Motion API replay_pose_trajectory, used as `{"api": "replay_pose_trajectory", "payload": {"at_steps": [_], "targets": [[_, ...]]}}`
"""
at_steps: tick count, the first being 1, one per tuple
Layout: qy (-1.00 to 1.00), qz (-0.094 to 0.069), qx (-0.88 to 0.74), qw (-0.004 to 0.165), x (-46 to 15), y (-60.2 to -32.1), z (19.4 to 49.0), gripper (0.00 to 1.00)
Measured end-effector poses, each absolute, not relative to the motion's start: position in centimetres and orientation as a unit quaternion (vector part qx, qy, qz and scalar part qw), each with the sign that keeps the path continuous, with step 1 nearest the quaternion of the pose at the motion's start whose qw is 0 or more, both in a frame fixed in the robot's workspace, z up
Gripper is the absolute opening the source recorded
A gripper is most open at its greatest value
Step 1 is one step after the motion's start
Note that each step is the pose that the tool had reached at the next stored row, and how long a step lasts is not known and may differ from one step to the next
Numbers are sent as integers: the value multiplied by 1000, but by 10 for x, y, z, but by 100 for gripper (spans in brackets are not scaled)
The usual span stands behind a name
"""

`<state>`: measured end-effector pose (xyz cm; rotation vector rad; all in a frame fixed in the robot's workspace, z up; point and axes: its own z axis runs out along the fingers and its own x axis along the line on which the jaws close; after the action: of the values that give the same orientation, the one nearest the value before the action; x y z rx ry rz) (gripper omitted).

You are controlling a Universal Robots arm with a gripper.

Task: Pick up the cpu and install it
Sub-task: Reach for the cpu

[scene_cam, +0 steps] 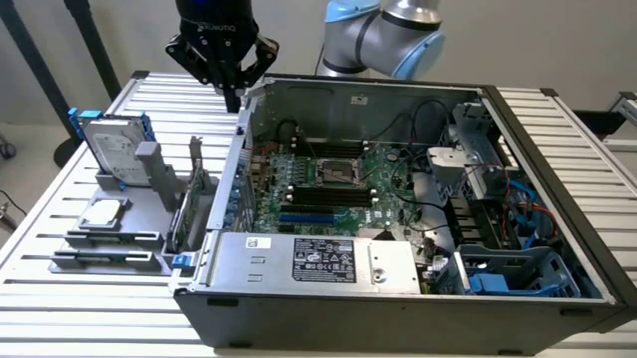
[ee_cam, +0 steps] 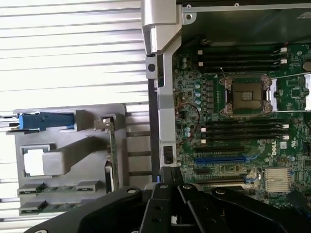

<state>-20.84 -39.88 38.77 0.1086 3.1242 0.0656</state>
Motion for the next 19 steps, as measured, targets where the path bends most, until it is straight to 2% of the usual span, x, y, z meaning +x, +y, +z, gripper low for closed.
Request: {"api": "replay_pose_trajectory", "payload": {"at_steps": [19], "targets": [[999, 12, 35, 8, -295, -399, 372, 11]]}}
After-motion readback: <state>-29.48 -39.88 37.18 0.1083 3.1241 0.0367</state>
